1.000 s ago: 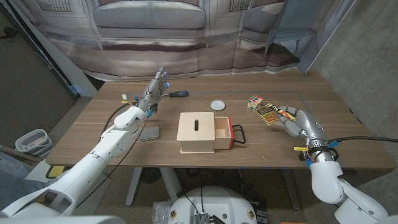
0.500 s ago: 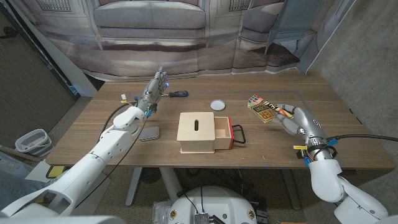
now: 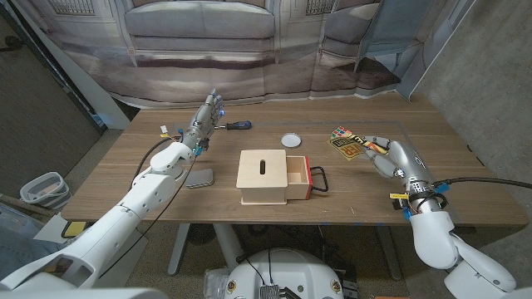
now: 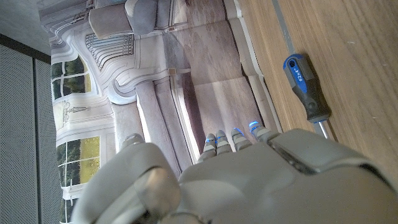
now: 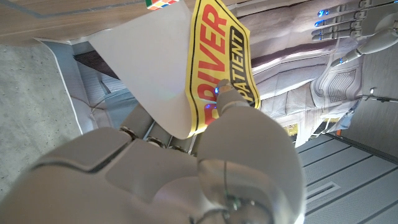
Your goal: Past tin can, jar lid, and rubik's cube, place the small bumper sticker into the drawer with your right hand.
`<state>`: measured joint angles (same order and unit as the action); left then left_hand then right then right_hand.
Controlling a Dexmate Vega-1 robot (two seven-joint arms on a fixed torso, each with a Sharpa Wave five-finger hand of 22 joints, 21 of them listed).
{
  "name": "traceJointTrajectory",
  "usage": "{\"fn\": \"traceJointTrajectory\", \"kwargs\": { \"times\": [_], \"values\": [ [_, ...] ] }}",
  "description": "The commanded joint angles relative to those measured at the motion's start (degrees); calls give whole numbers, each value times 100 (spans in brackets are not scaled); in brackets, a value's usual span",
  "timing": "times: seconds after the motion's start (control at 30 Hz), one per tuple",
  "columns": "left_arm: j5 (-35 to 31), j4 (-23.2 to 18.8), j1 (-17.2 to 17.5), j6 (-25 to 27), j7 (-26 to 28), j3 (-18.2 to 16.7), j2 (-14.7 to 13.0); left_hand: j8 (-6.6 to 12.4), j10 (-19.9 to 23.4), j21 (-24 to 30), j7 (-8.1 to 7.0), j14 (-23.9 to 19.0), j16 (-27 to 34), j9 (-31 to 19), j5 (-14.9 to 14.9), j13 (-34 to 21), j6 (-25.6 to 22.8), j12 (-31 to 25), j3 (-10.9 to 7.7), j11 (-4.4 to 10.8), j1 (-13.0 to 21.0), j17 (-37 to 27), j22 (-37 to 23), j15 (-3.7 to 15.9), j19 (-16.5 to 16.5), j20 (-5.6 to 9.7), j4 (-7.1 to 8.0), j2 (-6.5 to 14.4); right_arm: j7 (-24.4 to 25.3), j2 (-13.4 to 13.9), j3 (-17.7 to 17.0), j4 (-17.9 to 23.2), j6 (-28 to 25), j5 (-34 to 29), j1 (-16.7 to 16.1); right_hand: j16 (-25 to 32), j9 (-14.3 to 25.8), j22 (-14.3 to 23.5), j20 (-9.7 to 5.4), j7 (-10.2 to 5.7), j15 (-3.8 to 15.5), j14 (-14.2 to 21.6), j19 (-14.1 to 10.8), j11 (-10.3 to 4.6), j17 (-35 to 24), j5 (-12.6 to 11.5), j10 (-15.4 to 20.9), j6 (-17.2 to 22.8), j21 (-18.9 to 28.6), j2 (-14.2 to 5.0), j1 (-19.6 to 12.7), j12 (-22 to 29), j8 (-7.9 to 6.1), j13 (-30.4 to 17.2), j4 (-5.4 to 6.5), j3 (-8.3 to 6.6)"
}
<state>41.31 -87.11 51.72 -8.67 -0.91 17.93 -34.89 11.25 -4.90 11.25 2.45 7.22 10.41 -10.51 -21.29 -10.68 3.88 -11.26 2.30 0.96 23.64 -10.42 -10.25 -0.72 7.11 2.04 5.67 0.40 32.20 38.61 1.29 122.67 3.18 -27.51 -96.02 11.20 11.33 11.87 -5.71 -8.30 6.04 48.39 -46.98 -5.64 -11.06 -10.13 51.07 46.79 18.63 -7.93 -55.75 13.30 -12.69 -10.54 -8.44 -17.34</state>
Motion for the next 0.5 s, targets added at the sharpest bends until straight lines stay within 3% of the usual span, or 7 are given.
{"fn": "traceJointTrajectory", "kwargs": {
  "times": [0.03, 0.43, 0.5],
  "values": [
    [28, -43, 56, -47, -8, -40, -39, -2, -26, 26, -38, 29, 31, -16, -31, 2, 7, -20, 41, 12, 35, -6, -14, 23, 67, 32, 19, 54, -80, -36, 59, 10, 317, -113, 79, -37, 9, 7, -592, -10, 672, -64, 66, -54, -26, -12, 6, 48, -10, 15, -82, -5, 20, -13, -3, -60],
    [74, -117, 97, 9, -10, -82, -114, -3, -23, 26, -31, 25, 33, -16, -31, 3, 7, -21, 57, 28, 41, -6, -14, 17, 70, 30, 17, 61, -184, -73, 174, 8, 602, -180, 214, -45, 10, 10, -594, -4, 670, -146, 126, -76, -30, -9, -4, 49, -29, 13, -109, -28, 37, -16, -4, -82],
    [60, -124, 108, 2, 9, -89, -126, -2, -15, 30, -14, 14, 37, -16, -32, 3, 6, -24, 64, -59, 45, -5, -14, -31, 58, 36, 16, 65, -200, -75, 203, -4, 661, -182, 248, -45, 10, 11, -597, -1, 670, -153, 131, -77, -31, -9, -2, 54, -30, 12, -111, -29, 37, -16, -3, -84]
  ]
}}
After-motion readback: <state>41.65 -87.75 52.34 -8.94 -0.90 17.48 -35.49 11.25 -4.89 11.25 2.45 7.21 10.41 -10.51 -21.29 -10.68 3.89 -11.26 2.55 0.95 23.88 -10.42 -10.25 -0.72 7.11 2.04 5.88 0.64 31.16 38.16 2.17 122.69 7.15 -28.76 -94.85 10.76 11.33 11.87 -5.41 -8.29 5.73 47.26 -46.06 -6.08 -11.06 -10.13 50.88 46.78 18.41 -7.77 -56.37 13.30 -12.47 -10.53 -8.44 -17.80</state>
